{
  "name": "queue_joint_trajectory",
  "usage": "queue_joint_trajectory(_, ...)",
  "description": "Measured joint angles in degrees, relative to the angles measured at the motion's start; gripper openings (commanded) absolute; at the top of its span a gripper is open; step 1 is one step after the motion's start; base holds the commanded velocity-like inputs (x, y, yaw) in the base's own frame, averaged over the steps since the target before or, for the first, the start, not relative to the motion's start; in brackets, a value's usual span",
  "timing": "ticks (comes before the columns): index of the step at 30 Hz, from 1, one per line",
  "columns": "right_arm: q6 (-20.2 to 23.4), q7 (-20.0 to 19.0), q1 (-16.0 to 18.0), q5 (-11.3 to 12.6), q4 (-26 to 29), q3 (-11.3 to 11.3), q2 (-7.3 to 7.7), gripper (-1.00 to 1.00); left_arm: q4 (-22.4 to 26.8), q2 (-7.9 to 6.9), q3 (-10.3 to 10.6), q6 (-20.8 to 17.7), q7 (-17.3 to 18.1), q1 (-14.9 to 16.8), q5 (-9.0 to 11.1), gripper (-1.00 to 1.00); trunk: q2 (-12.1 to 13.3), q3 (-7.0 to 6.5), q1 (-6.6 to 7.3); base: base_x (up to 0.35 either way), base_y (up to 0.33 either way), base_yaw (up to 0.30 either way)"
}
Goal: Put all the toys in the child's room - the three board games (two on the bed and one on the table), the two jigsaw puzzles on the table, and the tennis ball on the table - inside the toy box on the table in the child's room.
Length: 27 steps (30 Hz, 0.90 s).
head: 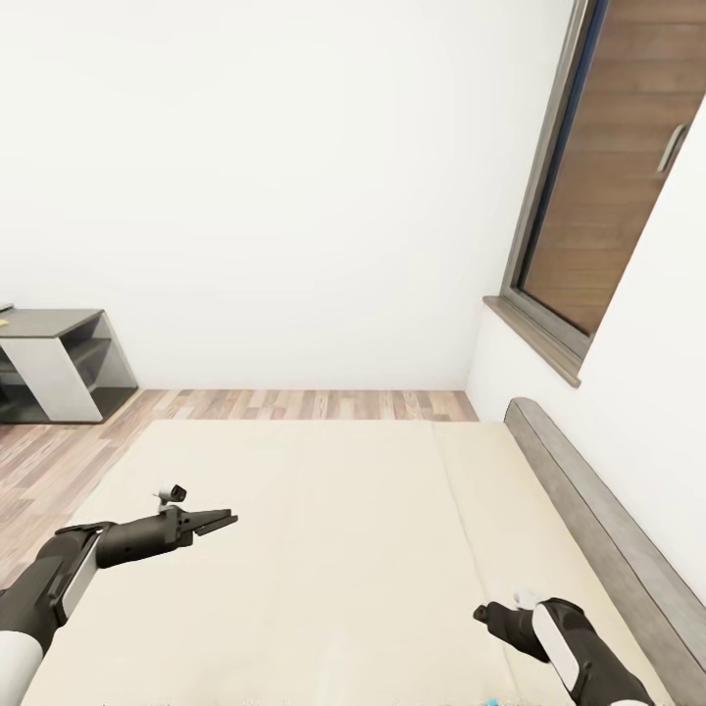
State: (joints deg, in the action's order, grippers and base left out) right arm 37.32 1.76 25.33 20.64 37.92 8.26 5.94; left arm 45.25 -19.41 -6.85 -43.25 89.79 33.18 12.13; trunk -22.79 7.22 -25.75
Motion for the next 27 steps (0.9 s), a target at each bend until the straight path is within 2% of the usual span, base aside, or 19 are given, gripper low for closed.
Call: queue_joint_trajectory(27, 4.2, 0.6, 0.1, -0.3, -0.1, -0.2, 0.13, 1.0, 0.0, -0.05, -0.2, 0.0, 0.0, 0.0, 0.0, 1.0, 0.0, 2.53, 0.0, 0.0, 0.0, 0.0)
